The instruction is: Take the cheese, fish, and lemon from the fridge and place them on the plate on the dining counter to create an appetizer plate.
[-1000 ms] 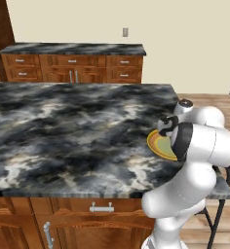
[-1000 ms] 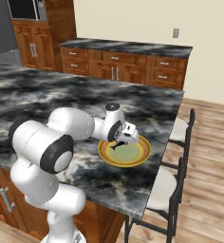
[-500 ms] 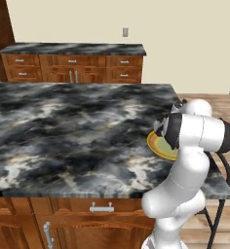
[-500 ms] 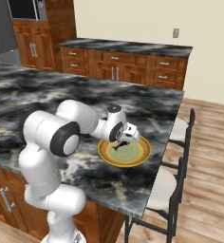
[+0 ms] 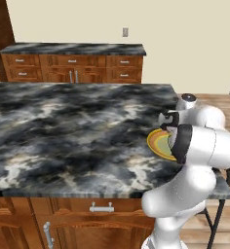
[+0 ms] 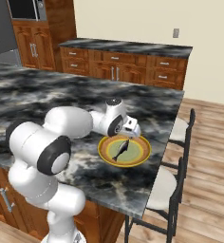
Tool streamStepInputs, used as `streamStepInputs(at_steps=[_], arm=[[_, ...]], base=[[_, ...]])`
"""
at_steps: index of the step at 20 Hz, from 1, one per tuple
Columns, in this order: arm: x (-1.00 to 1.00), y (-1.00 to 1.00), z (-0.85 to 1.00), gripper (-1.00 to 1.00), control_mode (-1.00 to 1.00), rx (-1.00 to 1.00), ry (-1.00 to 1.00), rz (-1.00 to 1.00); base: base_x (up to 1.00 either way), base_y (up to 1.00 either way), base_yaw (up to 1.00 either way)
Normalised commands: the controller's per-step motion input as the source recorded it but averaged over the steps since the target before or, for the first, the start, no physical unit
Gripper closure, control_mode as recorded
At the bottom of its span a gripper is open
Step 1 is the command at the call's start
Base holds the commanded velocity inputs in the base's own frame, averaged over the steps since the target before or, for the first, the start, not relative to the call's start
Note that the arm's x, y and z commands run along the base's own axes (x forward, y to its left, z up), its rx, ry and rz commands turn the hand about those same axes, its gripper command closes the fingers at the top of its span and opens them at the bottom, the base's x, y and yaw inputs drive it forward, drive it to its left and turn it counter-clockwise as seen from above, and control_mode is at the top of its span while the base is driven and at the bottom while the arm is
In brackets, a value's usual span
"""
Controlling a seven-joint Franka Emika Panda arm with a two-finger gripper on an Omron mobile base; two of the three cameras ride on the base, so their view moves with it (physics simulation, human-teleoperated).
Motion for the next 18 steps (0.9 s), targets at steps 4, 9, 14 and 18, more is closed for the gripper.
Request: streamStepInputs(at_steps=[4,9,14,18], arm=[[-0.99,0.33,1.00,-1.00,-1.00,0.04,0.01,0.01],[-1.00,0.51,0.86,-1.00,-1.00,0.06,0.13,0.03],[-0.88,0.53,0.27,-1.00,-1.00,0.02,0.09,0.03],[-0.41,0.32,0.00,-1.00,1.00,-0.04,0.00,0.00]], base=[[0.00,0.00,0.00],[0.00,0.00,0.00],[0.00,0.00,0.00],[-0.16,0.13,0.00]])
